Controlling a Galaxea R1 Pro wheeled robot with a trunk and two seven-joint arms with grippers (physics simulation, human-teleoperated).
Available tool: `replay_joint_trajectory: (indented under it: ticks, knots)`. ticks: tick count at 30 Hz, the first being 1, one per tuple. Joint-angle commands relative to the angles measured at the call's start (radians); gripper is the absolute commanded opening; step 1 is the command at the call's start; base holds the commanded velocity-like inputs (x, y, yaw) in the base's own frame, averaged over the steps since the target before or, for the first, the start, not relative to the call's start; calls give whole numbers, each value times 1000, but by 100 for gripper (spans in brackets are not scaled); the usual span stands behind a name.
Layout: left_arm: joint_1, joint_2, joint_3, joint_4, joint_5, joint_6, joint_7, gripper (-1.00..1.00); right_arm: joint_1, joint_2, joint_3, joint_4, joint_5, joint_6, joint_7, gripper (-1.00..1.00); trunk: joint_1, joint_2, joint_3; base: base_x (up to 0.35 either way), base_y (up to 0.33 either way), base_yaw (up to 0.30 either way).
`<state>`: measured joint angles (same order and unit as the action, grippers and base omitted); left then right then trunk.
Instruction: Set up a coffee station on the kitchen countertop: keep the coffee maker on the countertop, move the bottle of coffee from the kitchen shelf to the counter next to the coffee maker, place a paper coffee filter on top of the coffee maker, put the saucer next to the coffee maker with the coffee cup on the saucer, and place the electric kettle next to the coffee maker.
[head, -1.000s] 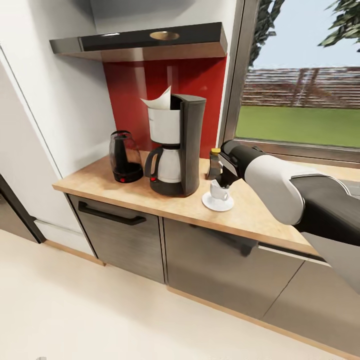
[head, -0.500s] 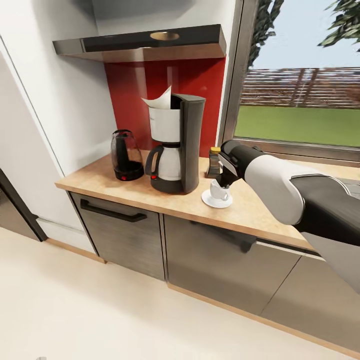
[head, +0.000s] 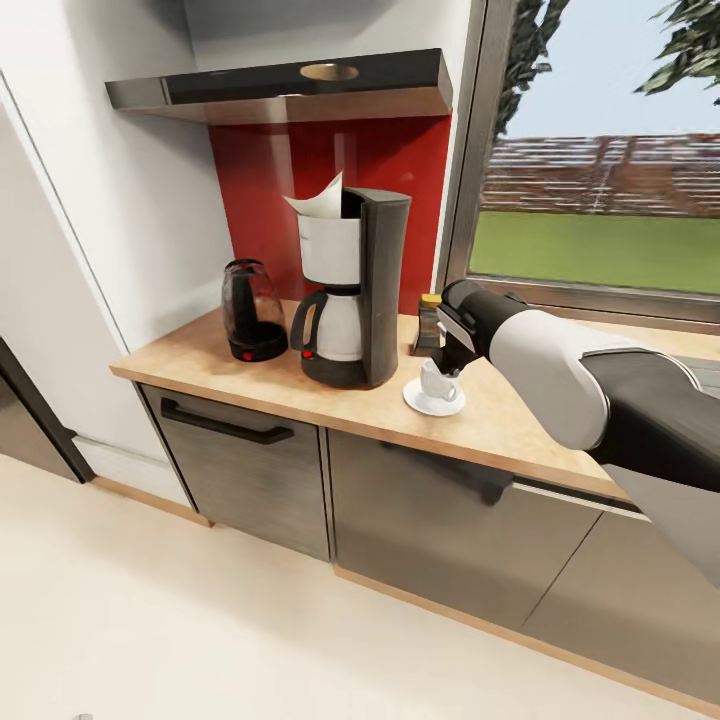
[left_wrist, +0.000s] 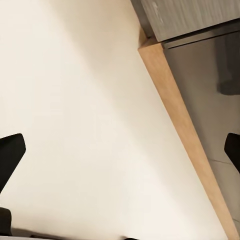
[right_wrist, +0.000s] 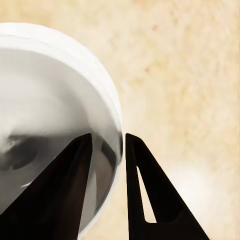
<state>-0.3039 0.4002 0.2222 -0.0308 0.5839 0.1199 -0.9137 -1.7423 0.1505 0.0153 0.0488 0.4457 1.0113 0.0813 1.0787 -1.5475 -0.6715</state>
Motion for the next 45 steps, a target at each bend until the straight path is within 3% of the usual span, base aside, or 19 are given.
replay_joint_trajectory:
  ticks: [1,45]
  knots:
    - [-1,0,8,0,-2,10,-4,100,-2,0,2,2,10,1,9,-100,0,-1,-1,0,0,0]
    - [-1,0,8,0,-2,10,-4,100,-1,1,0,2,8,0,9,-100,0,-1,-17,0,0,0]
